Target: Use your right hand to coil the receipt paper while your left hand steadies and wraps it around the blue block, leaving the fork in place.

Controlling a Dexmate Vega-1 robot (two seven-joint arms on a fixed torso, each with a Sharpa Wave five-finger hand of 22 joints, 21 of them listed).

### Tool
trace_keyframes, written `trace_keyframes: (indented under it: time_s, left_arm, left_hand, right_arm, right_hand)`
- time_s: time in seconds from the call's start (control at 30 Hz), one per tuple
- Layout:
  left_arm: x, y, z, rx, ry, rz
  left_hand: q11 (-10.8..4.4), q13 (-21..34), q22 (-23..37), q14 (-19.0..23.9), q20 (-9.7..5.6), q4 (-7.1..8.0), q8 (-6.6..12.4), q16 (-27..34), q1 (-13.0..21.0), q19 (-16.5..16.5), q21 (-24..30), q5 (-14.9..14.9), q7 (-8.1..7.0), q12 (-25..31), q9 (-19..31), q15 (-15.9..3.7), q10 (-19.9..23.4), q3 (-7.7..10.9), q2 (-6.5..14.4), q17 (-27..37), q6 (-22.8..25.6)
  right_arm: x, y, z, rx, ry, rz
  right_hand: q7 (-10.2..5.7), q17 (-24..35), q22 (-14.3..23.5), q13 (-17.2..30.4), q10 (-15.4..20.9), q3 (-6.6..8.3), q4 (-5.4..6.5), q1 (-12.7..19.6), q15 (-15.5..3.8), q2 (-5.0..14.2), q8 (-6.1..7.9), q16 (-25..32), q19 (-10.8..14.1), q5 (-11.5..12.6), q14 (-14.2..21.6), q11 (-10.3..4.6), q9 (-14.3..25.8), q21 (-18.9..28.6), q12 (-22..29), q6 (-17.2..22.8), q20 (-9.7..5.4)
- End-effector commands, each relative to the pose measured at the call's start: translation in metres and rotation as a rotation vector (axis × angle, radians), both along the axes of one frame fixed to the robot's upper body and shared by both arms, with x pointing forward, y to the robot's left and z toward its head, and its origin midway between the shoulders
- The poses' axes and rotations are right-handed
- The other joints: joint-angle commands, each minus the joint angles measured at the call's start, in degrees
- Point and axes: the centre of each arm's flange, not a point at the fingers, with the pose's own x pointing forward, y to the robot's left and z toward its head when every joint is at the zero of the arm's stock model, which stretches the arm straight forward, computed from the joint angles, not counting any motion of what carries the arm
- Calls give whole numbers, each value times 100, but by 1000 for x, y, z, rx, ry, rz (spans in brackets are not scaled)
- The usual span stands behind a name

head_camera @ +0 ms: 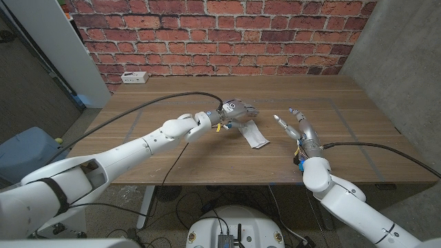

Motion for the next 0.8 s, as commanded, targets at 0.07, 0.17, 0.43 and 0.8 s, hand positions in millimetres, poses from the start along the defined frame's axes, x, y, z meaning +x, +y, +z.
trace_keyframes:
  time_s: [0.07, 0.17, 0.43, 0.8]
  left_arm:
    - [-7, 27, 13, -250, 23, -35]
    - [-6, 36, 15, -332, 50, -56]
    - [-6, 58, 14, -531, 126, -155]
    - [-3, 94, 9, -764, 282, -280]
  left_hand:
    - [22, -23, 11, -16, 41, 74, 56, 69, -21, 4, -65, -63, 45, 84, 19, -166, 175, 61, 197, -19, 92]
    - [68, -39, 11, -11, 49, 89, 55, 80, -42, 16, -81, -83, 80, 103, 19, -155, 229, 92, 272, -30, 100]
    - [180, -78, 14, 94, 64, 159, 55, 133, -162, 17, -128, -98, 166, 115, 21, -101, 283, 134, 412, -58, 122]
    - [373, -243, 17, -277, 22, 396, -29, 23, -716, -326, -429, -122, 266, 12, 10, 162, 53, 112, 495, -174, -196]
  right_arm:
    - [1, -1, 4, 61, -83, 29]
    - [1, -1, 5, 79, -101, 40]
    - [7, 0, 9, 111, -123, 78]
    - [15, 2, 14, 167, -173, 163]
  right_hand:
    - [24, -2, 16, 9, 119, 32, 30, 57, -24, 212, 74, 75, 118, 97, 114, 20, 13, 51, 70, 128, -37]
    - [17, -18, 14, 2, 165, 121, 12, 142, -50, 402, 80, 93, 228, 147, 161, 36, 11, 85, 73, 179, -86]
    - [16, -65, 11, -8, 251, 235, -61, 314, -80, 596, 60, 118, 434, 200, 273, 33, 6, 146, 83, 195, -185]
    - [27, -162, 2, -23, 300, 290, -99, 392, -117, 727, 21, 99, 753, 207, 376, 83, 1, 229, 61, 158, -621]
